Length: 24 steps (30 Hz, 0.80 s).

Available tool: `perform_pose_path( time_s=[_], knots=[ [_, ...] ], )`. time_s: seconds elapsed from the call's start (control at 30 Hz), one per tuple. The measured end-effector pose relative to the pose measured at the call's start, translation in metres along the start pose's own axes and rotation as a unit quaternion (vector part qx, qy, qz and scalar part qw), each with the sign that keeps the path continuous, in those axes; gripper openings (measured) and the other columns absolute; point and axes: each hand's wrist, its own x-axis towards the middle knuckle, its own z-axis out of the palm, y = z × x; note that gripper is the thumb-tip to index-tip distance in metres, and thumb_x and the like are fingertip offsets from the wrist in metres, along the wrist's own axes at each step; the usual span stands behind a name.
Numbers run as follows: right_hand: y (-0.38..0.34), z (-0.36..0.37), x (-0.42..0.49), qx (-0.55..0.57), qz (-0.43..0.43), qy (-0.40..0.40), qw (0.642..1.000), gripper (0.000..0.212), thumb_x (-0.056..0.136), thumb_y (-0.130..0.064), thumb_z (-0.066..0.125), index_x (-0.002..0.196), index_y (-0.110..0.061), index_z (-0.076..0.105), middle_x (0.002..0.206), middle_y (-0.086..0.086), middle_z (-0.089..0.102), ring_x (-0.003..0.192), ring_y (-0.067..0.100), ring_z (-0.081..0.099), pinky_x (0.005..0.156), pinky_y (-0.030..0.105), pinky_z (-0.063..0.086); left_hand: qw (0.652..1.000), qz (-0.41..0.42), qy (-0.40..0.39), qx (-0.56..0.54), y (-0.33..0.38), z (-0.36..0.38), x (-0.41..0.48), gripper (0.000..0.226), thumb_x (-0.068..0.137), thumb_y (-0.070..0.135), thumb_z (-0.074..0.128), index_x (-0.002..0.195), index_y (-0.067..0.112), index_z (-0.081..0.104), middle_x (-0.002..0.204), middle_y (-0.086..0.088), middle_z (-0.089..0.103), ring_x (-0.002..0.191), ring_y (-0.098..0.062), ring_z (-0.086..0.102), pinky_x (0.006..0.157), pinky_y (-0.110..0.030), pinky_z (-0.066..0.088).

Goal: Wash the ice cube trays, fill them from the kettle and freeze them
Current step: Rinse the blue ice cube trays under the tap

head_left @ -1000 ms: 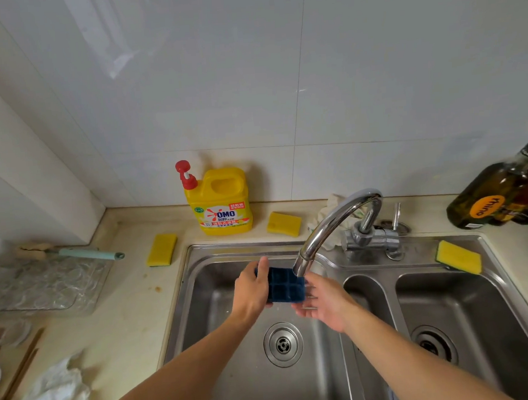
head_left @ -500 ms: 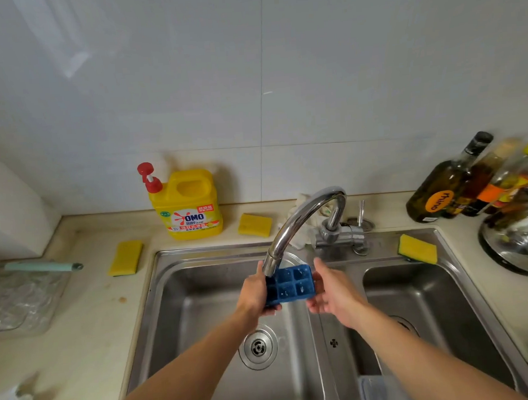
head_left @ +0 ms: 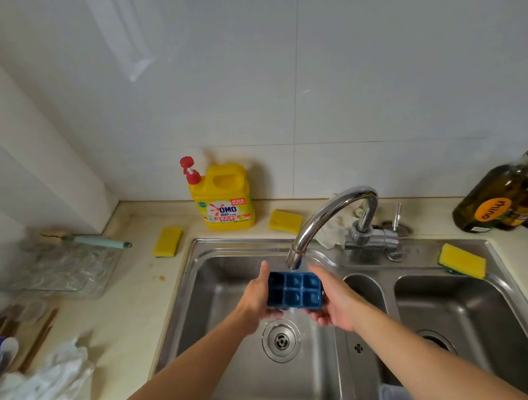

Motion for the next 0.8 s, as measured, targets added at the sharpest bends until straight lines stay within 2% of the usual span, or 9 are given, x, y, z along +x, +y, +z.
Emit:
perform_pose_path(
  time_s=[0.13,0.27,0.37,0.5,0.67,0.8],
  knots=[
    [0.005,-0.021,-0.002,0.019,-0.006,0.05,0.999,0.062,0.099,-0.066,0.043,0.11,-0.012,0.07,0.067,0.008,0.067,0.05,0.015,0.052,0.048,0.024,0.04,0.996,-0.03,-0.031,-0.077,-0.005,0.02,0.007,0.06,0.105,0.06,0.026,0.117,0.015,0.065,0.093,-0.008,0.08,0.094,-0.029,0.074,0.075,-0.04,0.058],
    [0.012,-0.037,-0.007,0.025,-0.015,0.089,0.996,0.062,0.098,-0.067,0.047,0.105,-0.01,0.072,0.065,0.008,0.068,0.047,0.015,0.054,0.048,0.024,0.042,0.996,-0.009,-0.06,-0.07,-0.009,0.034,0.008,0.046,0.106,0.048,0.04,0.116,0.015,0.071,0.099,-0.008,0.079,0.09,-0.023,0.077,0.069,-0.035,0.058],
    [0.017,-0.042,-0.01,-0.003,-0.054,0.123,0.991,0.062,0.097,-0.066,0.049,0.102,-0.008,0.07,0.064,0.006,0.067,0.047,0.016,0.056,0.046,0.025,0.044,0.997,-0.003,-0.058,-0.05,-0.013,0.038,0.007,0.04,0.106,0.043,0.044,0.113,0.016,0.073,0.098,-0.009,0.079,0.087,-0.024,0.077,0.068,-0.034,0.059],
    [0.022,-0.044,-0.014,-0.047,-0.101,0.162,0.98,0.058,0.096,-0.064,0.05,0.102,-0.01,0.069,0.069,0.004,0.065,0.049,0.014,0.056,0.046,0.025,0.045,1.0,-0.002,-0.029,-0.009,-0.017,0.034,0.01,0.036,0.107,0.032,0.046,0.112,0.004,0.068,0.089,-0.013,0.074,0.073,-0.023,0.071,0.064,-0.032,0.059],
    [0.031,-0.049,-0.025,-0.139,-0.188,0.225,0.946,0.046,0.091,-0.066,0.056,0.095,-0.021,0.064,0.084,-0.001,0.068,0.068,0.012,0.062,0.056,0.026,0.051,0.998,0.013,-0.015,0.067,-0.019,0.031,0.009,0.026,0.105,0.022,0.05,0.105,0.002,0.066,0.089,-0.014,0.073,0.071,-0.023,0.07,0.062,-0.032,0.059],
    [0.035,-0.06,-0.047,-0.202,-0.255,0.309,0.894,0.033,0.092,-0.062,0.059,0.091,-0.028,0.059,0.088,-0.006,0.069,0.077,0.004,0.065,0.062,0.027,0.052,0.991,0.037,-0.042,0.118,-0.013,0.041,0.004,0.024,0.104,0.019,0.052,0.103,0.001,0.067,0.085,-0.014,0.071,0.068,-0.023,0.066,0.06,-0.031,0.056]
  ],
)
